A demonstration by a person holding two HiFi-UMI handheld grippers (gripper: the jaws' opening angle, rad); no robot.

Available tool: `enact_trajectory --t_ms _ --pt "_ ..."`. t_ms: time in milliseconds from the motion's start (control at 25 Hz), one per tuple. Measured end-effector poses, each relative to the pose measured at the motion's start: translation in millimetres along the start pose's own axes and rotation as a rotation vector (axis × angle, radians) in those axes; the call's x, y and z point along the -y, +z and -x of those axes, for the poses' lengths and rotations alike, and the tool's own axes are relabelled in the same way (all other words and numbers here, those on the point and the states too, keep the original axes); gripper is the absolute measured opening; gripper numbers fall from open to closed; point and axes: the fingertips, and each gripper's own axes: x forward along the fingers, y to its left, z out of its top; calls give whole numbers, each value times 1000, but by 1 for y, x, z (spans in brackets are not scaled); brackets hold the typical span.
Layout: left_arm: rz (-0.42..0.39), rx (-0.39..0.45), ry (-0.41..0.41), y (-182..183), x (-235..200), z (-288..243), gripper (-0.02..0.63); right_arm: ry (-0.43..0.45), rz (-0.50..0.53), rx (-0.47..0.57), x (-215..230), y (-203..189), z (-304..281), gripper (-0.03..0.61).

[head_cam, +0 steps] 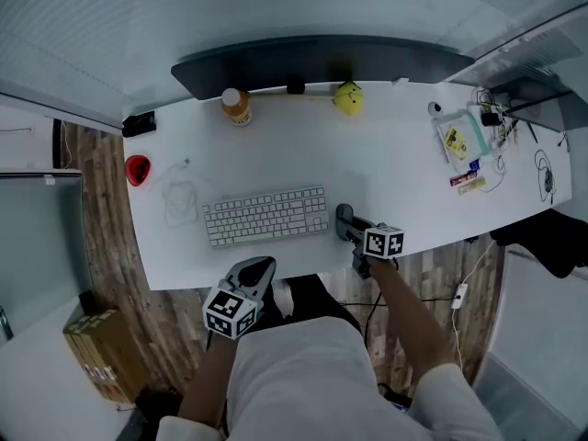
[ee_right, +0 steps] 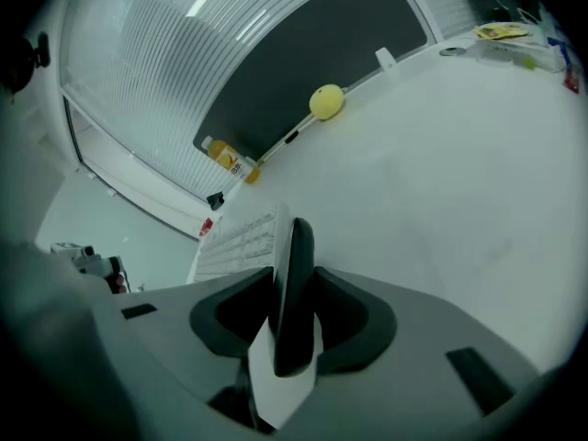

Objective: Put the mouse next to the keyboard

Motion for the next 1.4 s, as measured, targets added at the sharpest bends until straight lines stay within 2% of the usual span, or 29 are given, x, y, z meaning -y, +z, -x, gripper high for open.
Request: enact_trajectory --t_ms 320,480,600,840,1040,1280,1400 --pt "39 23 64 -3 8 -5 18 41 41 -59 -2 -1 -16 153" --pt "68 32 94 -10 6 -1 18 3 98 -58 -4 5 -19 156" --pt "86 43 110 -11 6 3 17 -17 125 -69 -3 3 -17 236" --pt "61 69 130 -1 8 8 18 -93 216 -70 8 12 -8 268" --pt "49 94 143 4 16 12 18 -110 229 -48 13 21 6 270" --pt "44 146 174 11 22 27 18 -77 270 1 -10 30 27 268" --pt "36 157 191 9 25 36 18 -69 301 28 -22 31 39 232"
